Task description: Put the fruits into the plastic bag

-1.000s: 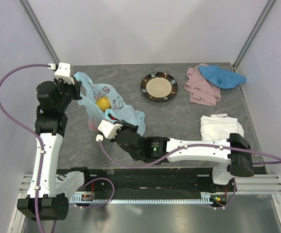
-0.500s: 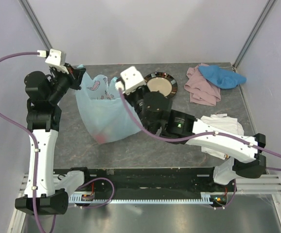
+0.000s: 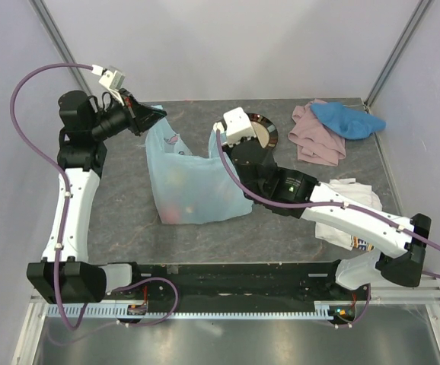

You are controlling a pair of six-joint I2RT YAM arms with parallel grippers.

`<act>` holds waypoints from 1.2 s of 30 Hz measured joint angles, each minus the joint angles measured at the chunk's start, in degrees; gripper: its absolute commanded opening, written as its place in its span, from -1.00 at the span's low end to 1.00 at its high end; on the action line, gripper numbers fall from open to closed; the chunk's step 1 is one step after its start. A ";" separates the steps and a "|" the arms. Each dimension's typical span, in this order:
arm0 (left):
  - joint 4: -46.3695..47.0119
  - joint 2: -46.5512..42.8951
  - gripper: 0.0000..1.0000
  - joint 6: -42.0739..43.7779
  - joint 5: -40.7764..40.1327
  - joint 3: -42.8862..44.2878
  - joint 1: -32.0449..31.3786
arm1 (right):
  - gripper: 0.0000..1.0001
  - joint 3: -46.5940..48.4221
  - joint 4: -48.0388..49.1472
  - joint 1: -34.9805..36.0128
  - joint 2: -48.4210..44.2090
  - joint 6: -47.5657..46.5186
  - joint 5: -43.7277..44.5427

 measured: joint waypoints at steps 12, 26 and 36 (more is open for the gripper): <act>4.39 -1.55 -0.97 -0.15 3.45 -3.67 -0.46 | -1.00 -1.51 -2.10 -1.60 -4.07 5.11 0.00; 4.33 -5.35 0.89 0.74 -0.87 -7.56 -0.46 | 0.58 -4.72 -5.40 -2.54 -6.14 9.27 -7.72; 4.74 -9.90 0.96 0.76 -5.95 -8.74 -0.46 | 0.95 -6.99 -5.70 -2.58 -14.86 4.20 -28.59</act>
